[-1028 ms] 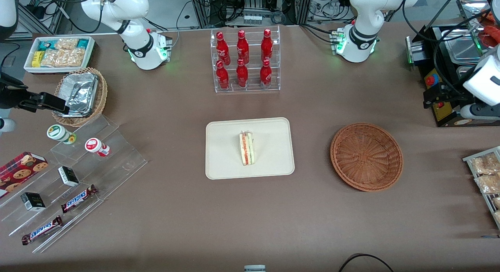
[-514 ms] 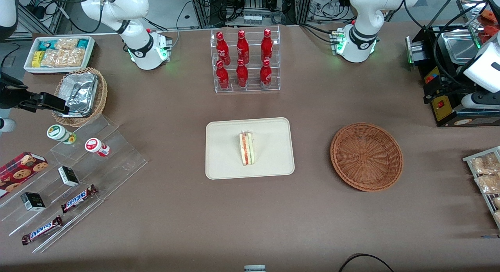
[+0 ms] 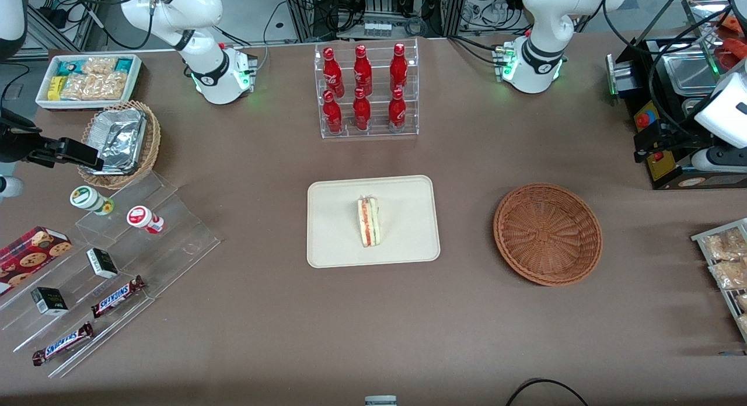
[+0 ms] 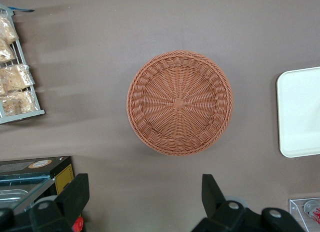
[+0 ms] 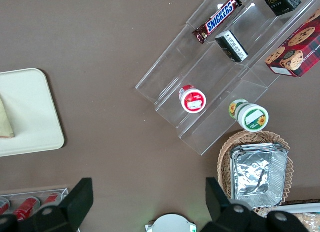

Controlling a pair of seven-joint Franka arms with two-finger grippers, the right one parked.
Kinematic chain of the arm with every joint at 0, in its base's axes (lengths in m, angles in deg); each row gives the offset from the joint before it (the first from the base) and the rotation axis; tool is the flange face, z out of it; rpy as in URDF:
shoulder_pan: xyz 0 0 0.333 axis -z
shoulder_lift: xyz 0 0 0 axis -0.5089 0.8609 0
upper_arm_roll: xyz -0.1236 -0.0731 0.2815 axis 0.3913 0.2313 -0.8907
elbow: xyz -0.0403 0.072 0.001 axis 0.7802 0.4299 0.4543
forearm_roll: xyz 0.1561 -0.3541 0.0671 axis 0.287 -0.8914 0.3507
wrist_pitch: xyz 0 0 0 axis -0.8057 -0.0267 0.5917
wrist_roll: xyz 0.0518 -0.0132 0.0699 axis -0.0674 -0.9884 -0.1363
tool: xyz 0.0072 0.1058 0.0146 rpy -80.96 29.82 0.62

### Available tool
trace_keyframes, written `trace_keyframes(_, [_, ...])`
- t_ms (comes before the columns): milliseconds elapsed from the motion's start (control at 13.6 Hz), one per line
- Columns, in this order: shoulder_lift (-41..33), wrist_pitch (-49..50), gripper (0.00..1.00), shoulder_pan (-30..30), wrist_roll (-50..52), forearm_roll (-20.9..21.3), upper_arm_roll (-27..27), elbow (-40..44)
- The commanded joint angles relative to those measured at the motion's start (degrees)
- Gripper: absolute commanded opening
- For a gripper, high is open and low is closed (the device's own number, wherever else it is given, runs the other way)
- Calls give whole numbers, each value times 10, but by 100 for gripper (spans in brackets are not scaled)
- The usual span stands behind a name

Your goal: Place sandwich from basket to tray

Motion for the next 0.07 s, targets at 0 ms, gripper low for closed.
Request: trace_keyframes(0, [10, 3, 99, 5, -3, -7, -2, 21])
